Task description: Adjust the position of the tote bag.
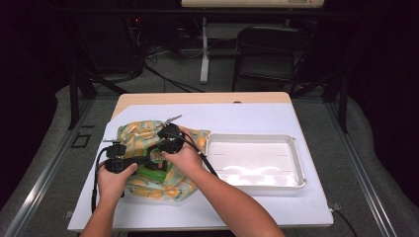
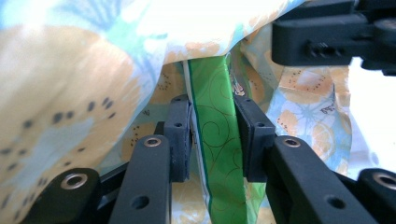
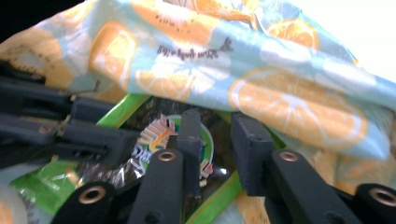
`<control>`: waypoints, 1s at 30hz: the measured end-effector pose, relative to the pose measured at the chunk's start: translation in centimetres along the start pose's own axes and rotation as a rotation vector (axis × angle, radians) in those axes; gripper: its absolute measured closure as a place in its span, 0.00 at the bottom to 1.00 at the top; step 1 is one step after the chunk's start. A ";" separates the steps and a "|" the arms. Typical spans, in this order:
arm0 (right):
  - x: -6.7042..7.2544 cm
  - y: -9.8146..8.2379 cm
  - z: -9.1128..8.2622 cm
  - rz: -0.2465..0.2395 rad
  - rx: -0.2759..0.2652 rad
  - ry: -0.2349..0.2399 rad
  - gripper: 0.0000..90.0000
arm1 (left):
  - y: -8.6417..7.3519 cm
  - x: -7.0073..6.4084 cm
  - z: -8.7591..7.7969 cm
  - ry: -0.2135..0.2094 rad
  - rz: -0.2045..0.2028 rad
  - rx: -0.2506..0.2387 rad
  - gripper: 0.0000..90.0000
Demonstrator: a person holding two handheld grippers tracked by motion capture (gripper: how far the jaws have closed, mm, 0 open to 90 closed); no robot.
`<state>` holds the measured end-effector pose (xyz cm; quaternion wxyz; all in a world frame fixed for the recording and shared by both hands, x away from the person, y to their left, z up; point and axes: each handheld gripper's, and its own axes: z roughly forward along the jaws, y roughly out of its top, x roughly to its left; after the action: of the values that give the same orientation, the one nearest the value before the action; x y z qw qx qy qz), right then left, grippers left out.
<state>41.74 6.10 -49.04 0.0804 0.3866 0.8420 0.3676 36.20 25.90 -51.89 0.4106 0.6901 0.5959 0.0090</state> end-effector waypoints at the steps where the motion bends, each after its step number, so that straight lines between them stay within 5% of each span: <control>1: 0.0 0.3 0.1 0.011 -0.003 0.001 0.84 | 0.0 0.0 -0.1 0.000 0.001 -0.002 0.78; 10: -0.6 2.1 -0.5 0.010 -0.030 -0.050 1.00 | 0.2 -0.1 -0.9 0.002 0.030 -0.022 0.81; 21: -1.6 3.0 -1.2 0.025 -0.043 -0.079 1.00 | 0.5 -1.7 -1.8 0.062 0.144 -0.031 0.81; 30: -1.7 3.0 -1.3 0.043 -0.059 -0.082 0.97 | 0.4 -2.3 -2.1 0.086 0.182 -0.030 0.81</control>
<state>44.16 5.52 -46.31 0.1182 0.4168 0.8182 0.3779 34.83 25.17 -49.18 0.3922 0.7343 0.5475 0.0849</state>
